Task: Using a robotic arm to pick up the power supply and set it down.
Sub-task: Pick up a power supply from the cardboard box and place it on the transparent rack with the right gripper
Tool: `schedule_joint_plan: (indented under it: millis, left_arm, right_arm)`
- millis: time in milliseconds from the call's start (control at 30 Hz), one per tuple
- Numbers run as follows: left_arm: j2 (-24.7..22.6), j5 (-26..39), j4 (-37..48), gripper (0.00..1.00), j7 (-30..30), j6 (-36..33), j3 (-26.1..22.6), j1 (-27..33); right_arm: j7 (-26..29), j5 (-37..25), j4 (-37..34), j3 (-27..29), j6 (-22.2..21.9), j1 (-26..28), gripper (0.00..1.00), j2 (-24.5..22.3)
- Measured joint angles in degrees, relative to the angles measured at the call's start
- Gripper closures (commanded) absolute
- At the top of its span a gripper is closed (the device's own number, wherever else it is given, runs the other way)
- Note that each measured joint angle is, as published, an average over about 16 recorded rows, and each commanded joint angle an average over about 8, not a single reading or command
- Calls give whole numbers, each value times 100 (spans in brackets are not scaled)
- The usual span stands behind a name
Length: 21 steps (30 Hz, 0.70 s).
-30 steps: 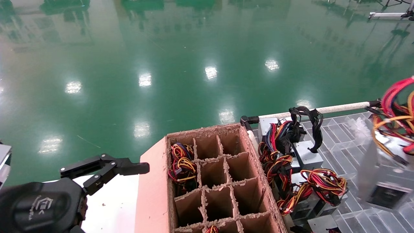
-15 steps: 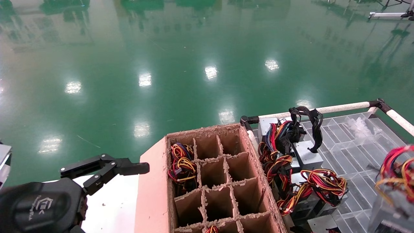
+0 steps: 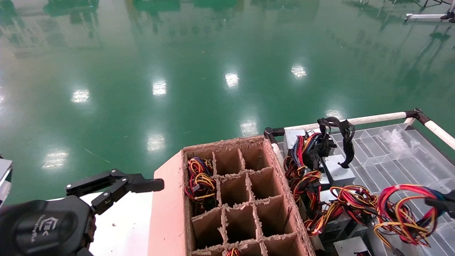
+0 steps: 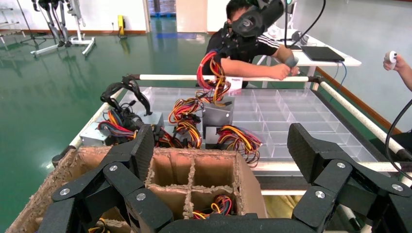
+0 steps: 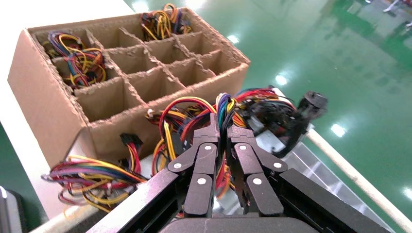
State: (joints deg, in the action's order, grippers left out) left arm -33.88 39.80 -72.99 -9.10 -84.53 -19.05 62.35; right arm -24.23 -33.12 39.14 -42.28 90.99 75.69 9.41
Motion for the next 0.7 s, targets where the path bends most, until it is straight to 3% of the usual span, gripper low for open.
schedule_joint_plan:
  millis: [333,700]
  left_arm:
    - [1,-1,0,0,1,1,-1,0]
    - [1,-2,0,0,1,1,-3,1]
  right_arm:
    - [-171,269,-459,-231,0,-140,100,413]
    - [-556,910,-1185,-392,5,-703,100,599]
